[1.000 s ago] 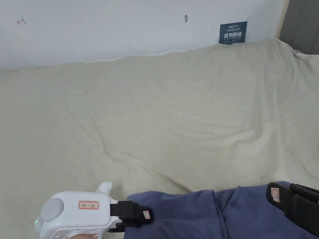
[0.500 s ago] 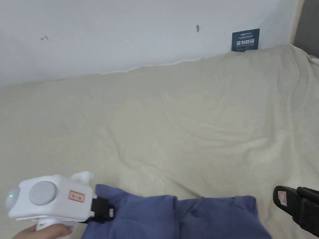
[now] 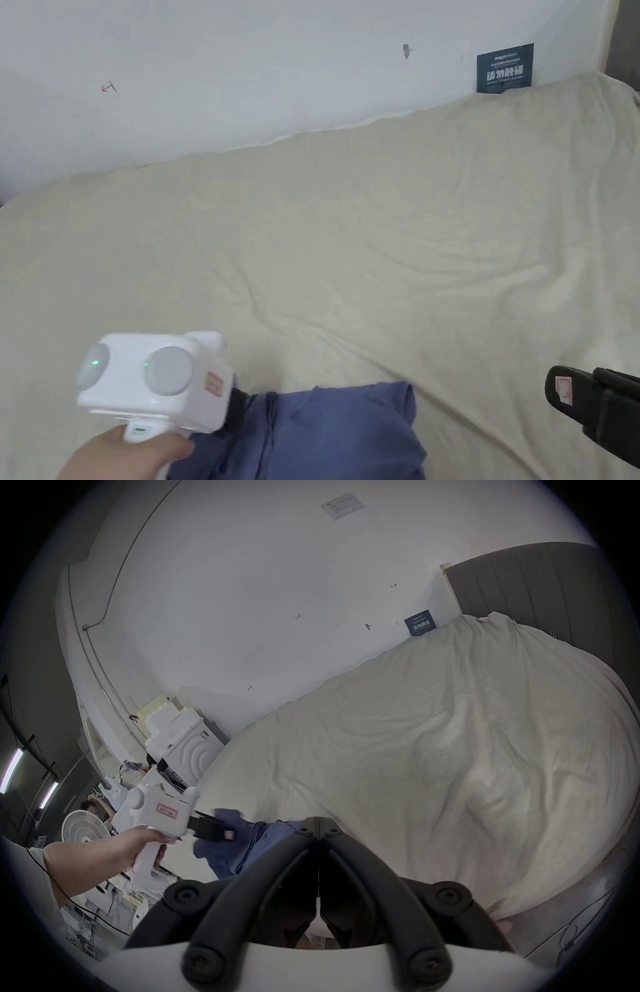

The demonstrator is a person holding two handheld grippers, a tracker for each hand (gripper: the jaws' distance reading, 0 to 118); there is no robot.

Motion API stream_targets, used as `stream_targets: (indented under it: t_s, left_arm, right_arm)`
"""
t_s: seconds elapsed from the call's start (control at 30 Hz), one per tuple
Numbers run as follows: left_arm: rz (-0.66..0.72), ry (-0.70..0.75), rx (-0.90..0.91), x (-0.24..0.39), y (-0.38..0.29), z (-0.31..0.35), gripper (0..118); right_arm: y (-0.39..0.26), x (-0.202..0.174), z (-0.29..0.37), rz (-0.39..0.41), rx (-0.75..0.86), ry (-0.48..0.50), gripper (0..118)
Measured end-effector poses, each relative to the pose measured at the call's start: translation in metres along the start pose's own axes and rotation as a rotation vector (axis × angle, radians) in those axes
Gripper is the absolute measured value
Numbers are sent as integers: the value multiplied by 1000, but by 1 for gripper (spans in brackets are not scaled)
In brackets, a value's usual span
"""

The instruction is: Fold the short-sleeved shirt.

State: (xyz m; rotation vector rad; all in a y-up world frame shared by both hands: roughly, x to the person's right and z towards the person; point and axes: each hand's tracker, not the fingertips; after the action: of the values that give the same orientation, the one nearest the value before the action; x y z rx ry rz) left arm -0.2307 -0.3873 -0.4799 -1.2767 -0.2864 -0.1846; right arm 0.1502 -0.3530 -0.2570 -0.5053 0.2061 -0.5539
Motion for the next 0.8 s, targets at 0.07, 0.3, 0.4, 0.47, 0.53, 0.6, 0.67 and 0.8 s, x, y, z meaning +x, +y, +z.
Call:
stream_targets:
  t_s: [0.07, 0.3, 0.4, 0.47, 0.53, 0.6, 0.67, 0.8]
  left_arm:
    - [94, -165, -60, 28, 8, -15, 9]
    - [136, -420, -130, 102, 31, -41, 29]
    - [243, -657, -190, 105, 34, -46, 99]
    - [275, -798, -151, 102, 35, -36, 101]
    - [237, -785, -104, 95, 35, -22, 101]
    - [177, -733, -38, 86, 36, -4, 102]
    - [114, -544, 42, 76, 31, 14, 101]
    - [-60, -138, 67, 73, 22, 24, 87]
  right_arm:
    - [1, 3, 4, 3, 4, -2, 1]
    - [4, 17, 16, -23, 18, -27, 1]
    - [3, 24, 17, -51, 12, -29, 1]
    - [2, 25, 16, -53, 11, -33, 1]
    - [1, 25, 16, -51, 9, -35, 1]
    - [1, 25, 15, -49, 4, -32, 1]
    - [2, 25, 14, -45, 1, -25, 1]
    - [2, 23, 13, -31, 1, -22, 1]
